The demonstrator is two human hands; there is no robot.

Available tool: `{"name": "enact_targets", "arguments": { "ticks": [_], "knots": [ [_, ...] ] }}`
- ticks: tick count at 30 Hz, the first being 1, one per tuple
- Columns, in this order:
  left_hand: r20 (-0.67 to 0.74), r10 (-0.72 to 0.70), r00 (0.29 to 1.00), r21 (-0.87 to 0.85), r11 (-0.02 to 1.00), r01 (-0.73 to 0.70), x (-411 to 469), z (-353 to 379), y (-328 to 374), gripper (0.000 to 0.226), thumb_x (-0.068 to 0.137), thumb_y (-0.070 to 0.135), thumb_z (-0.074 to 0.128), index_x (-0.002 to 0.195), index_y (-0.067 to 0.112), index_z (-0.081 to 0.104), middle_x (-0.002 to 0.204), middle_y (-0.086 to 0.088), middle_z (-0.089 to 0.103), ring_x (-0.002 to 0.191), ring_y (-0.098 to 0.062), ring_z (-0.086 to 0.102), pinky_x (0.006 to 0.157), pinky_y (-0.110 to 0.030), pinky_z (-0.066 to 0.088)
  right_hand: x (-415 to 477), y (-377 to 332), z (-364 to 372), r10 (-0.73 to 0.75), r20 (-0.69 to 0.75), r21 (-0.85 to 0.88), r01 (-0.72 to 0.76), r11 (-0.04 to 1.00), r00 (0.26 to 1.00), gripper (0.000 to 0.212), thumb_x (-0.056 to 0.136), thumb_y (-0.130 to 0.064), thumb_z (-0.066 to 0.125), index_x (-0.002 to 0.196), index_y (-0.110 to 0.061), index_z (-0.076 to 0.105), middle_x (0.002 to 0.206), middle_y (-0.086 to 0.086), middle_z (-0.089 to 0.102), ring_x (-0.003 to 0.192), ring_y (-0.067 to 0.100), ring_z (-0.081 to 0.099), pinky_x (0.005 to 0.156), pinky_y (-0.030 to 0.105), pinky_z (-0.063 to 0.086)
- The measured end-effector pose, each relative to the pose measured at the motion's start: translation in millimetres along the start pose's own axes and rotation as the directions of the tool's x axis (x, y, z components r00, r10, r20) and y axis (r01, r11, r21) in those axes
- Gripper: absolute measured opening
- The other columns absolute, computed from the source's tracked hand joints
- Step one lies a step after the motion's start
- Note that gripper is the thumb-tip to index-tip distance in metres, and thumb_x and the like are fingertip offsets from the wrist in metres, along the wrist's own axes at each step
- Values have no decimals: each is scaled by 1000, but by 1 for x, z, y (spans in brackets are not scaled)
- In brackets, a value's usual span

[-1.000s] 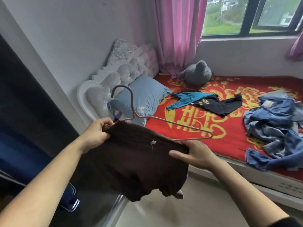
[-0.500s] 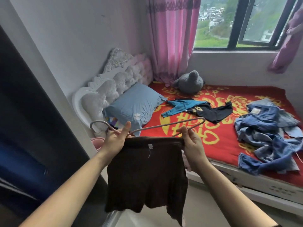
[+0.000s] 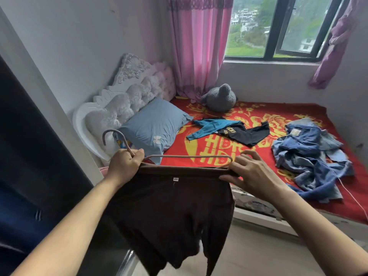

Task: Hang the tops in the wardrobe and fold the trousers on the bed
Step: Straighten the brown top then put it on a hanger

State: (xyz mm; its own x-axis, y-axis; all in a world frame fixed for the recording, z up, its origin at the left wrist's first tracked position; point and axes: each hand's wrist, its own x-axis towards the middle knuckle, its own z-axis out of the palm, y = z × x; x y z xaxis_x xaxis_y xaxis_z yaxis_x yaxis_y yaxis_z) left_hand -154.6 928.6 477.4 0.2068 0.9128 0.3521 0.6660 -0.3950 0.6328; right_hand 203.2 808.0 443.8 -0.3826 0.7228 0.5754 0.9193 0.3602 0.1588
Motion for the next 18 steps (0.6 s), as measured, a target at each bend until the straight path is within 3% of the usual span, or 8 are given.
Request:
{"name": "enact_targets", "arguments": {
  "ticks": [7, 13, 18],
  "knots": [
    [157, 133, 979, 172, 972, -160, 15, -7, -8, 50, 88, 41, 41, 46, 16, 30, 40, 5, 37, 43, -14, 38, 49, -31, 28, 2, 2, -3, -118, 27, -176, 121, 977, 993, 41, 101, -52, 42, 85, -20, 62, 80, -1, 58, 79, 22, 61, 99, 40, 44],
    [188, 173, 967, 225, 951, -214, 18, -4, -3, 50, 88, 45, 39, 46, 17, 37, 42, 3, 41, 49, -15, 45, 54, -33, 31, 13, -5, 2, -137, 41, -178, 142, 974, 990, 38, 103, -47, 38, 86, -20, 59, 82, -2, 56, 78, 22, 59, 97, 37, 42],
    [213, 214, 953, 150, 957, -248, 22, 2, 3, 51, 88, 46, 39, 48, 15, 35, 43, 0, 39, 46, -14, 42, 55, -35, 33, 29, -7, 1, -102, 28, -43, 103, 994, 994, 46, 106, -48, 29, 87, -16, 58, 83, 0, 55, 74, 22, 52, 73, 37, 49]
  ]
}}
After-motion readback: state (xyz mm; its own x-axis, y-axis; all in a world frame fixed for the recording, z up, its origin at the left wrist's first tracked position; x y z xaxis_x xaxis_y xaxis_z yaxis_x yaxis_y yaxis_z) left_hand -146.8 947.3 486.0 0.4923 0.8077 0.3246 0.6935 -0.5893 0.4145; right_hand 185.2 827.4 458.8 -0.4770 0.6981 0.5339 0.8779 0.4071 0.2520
